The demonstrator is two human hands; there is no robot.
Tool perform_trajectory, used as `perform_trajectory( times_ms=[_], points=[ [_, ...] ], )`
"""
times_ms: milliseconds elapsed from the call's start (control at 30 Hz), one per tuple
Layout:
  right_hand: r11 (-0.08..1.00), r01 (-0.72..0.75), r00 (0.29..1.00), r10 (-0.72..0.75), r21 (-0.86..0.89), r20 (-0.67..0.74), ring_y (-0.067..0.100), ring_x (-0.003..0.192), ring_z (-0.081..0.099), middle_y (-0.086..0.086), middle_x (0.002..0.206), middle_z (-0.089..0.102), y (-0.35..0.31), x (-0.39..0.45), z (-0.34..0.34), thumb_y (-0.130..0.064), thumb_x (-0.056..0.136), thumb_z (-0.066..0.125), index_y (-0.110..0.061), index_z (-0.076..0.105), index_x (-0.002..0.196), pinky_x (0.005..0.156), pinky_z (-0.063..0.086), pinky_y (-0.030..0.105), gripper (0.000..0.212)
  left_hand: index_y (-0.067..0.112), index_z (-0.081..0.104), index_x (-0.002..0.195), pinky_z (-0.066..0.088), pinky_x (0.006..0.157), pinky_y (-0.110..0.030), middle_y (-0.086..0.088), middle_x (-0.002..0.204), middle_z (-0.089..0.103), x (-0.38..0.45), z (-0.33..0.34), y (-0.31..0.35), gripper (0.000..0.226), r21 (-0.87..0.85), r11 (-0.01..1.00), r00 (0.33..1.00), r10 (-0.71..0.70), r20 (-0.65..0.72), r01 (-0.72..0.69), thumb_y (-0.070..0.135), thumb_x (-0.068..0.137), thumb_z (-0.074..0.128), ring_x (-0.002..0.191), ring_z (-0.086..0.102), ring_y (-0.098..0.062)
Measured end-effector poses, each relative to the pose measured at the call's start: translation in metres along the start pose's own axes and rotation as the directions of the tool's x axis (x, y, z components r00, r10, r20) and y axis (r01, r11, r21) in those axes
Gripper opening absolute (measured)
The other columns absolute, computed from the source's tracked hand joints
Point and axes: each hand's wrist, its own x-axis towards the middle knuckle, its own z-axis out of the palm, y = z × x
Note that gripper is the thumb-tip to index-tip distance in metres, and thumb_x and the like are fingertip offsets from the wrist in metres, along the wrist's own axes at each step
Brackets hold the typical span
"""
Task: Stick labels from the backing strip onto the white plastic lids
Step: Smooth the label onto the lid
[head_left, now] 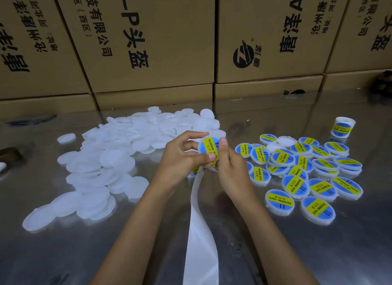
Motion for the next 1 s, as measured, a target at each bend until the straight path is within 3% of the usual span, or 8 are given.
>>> perform_trajectory(
  times_ms=[100, 267, 400, 467, 600, 767, 900, 1000],
  points=[
    [0.995, -0.044, 0.996, 0.037, 0.091, 0.082, 0.007, 0.055, 0.041, -0.011, 0.050, 0.041, -0.002, 0.000, 0.000, -0.049, 0.104, 0.036, -0.015, 0.044, 0.061, 0.062, 0.038, 0.029, 0.055, 0.015, 0.067, 0.101, 0.059, 0.061, -0.026, -0.008, 0.077, 0.076, 0.000, -0.001, 0.000, 0.031, -0.056, 0.998, 0.996, -0.026, -0.081, 0.022, 0.001, 0.078, 0.082, 0.066, 0.075, -0.030],
    [0.999, 0.046, 0.991, -0.047, 0.008, 0.121, 0.006, 0.055, 0.036, -0.008, 0.059, 0.037, -0.001, -0.004, 0.001, -0.058, 0.092, 0.054, 0.001, 0.050, 0.078, 0.052, 0.032, 0.016, 0.060, 0.018, 0.071, 0.096, 0.057, 0.058, -0.022, -0.011, 0.079, 0.077, 0.001, -0.002, 0.000, 0.015, -0.075, 0.997, 0.989, -0.028, -0.146, 0.017, 0.004, 0.090, 0.071, 0.064, 0.075, -0.029],
    [0.992, 0.117, 0.990, -0.112, -0.049, 0.090, 0.006, 0.055, 0.038, -0.008, 0.059, 0.040, 0.000, -0.005, 0.003, -0.052, 0.097, 0.046, -0.001, 0.054, 0.081, 0.053, 0.031, 0.020, 0.054, 0.013, 0.071, 0.095, 0.057, 0.056, -0.023, -0.010, 0.074, 0.076, 0.002, -0.001, 0.000, 0.004, -0.101, 0.995, 0.988, -0.040, -0.149, 0.025, 0.015, 0.092, 0.072, 0.063, 0.075, -0.031],
    [0.992, 0.111, 0.991, -0.106, -0.064, 0.080, 0.007, 0.055, 0.040, -0.007, 0.055, 0.043, 0.000, -0.007, 0.005, -0.051, 0.099, 0.040, -0.006, 0.055, 0.078, 0.055, 0.033, 0.028, 0.052, 0.010, 0.069, 0.094, 0.059, 0.057, -0.024, -0.014, 0.073, 0.075, 0.003, -0.004, 0.000, 0.011, -0.089, 0.995, 0.989, -0.048, -0.141, 0.036, 0.020, 0.093, 0.071, 0.063, 0.074, -0.032],
    [0.995, 0.079, 0.996, -0.076, -0.065, 0.042, 0.007, 0.054, 0.044, -0.013, 0.050, 0.049, 0.001, -0.004, 0.002, -0.042, 0.105, 0.037, -0.022, 0.047, 0.061, 0.058, 0.034, 0.034, 0.050, 0.007, 0.060, 0.097, 0.057, 0.054, -0.025, -0.016, 0.080, 0.076, 0.002, -0.005, -0.001, 0.017, -0.056, 0.997, 0.997, -0.056, -0.047, 0.054, 0.018, 0.092, 0.072, 0.059, 0.072, -0.028],
    [0.999, 0.039, 0.999, -0.039, -0.021, 0.032, 0.005, 0.051, 0.041, -0.009, 0.047, 0.045, 0.001, -0.003, 0.001, -0.040, 0.105, 0.038, -0.016, 0.045, 0.057, 0.059, 0.034, 0.034, 0.055, 0.019, 0.069, 0.116, 0.060, 0.061, -0.028, -0.012, 0.096, 0.076, 0.002, -0.014, 0.000, 0.037, -0.037, 0.988, 0.969, -0.139, 0.206, 0.149, 0.010, 0.082, 0.079, 0.075, 0.074, -0.027],
    [0.994, -0.030, 0.998, 0.023, 0.102, 0.062, 0.008, 0.058, 0.045, 0.000, 0.056, 0.048, -0.001, -0.001, 0.000, -0.052, 0.102, 0.038, 0.004, 0.052, 0.069, 0.060, 0.037, 0.028, 0.067, 0.010, 0.073, 0.101, 0.062, 0.061, -0.031, -0.014, 0.090, 0.077, 0.002, -0.012, -0.002, 0.026, -0.041, 0.990, 0.989, -0.133, 0.060, 0.136, 0.012, 0.078, 0.084, 0.070, 0.075, -0.034],
    [0.992, -0.038, 0.988, 0.019, 0.122, 0.153, 0.006, 0.056, 0.045, -0.008, 0.055, 0.048, 0.000, -0.002, 0.000, -0.058, 0.099, 0.041, -0.014, 0.055, 0.061, 0.057, 0.037, 0.020, 0.060, 0.007, 0.073, 0.093, 0.059, 0.052, -0.030, -0.013, 0.079, 0.076, 0.004, -0.010, -0.005, 0.013, -0.022, 0.996, 0.993, -0.086, -0.083, 0.085, 0.015, 0.085, 0.079, 0.056, 0.071, -0.031]
  ],
)
